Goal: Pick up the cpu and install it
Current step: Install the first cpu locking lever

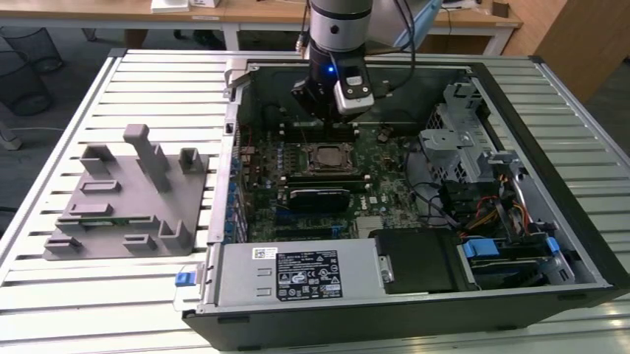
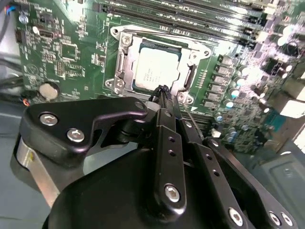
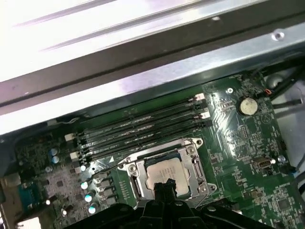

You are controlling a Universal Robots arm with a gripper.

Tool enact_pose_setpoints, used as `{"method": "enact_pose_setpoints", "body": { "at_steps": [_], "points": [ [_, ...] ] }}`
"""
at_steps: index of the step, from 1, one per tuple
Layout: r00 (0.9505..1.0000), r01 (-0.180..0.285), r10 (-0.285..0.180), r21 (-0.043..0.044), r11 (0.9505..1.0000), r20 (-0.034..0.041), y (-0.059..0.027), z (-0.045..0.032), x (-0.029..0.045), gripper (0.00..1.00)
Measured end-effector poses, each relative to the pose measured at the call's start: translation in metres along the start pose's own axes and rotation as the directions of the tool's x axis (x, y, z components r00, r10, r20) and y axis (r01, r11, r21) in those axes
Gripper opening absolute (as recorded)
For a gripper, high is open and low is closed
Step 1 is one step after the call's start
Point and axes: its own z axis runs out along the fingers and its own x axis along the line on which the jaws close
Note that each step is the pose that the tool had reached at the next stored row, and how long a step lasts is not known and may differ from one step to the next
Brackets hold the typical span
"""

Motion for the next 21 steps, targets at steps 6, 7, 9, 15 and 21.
{"method": "enact_pose_setpoints", "body": {
  "at_steps": [6, 7, 9, 15, 21],
  "points": [
    [0.9942, 0.108, -0.108, -0.0004, 0.9942, -0.0018, 0.0, 0.0001, 0.0, 0.11],
    [0.9921, 0.125, -0.125, -0.0005, 0.9921, -0.0021, 0.0, 0.0002, 0.0, 0.11],
    [0.987, 0.161, -0.161, -0.0008, 0.987, -0.0027, 0.0, 0.0004, 0.0, 0.11],
    [0.9646, 0.264, -0.264, -0.0015, 0.9646, -0.0044, -0.0001, 0.0011, 0.0003, 0.11],
    [0.9592, 0.283, -0.283, -0.0015, 0.9592, -0.0048, -0.0034, 0.0011, 0.0112, 0.11]
  ]
}}
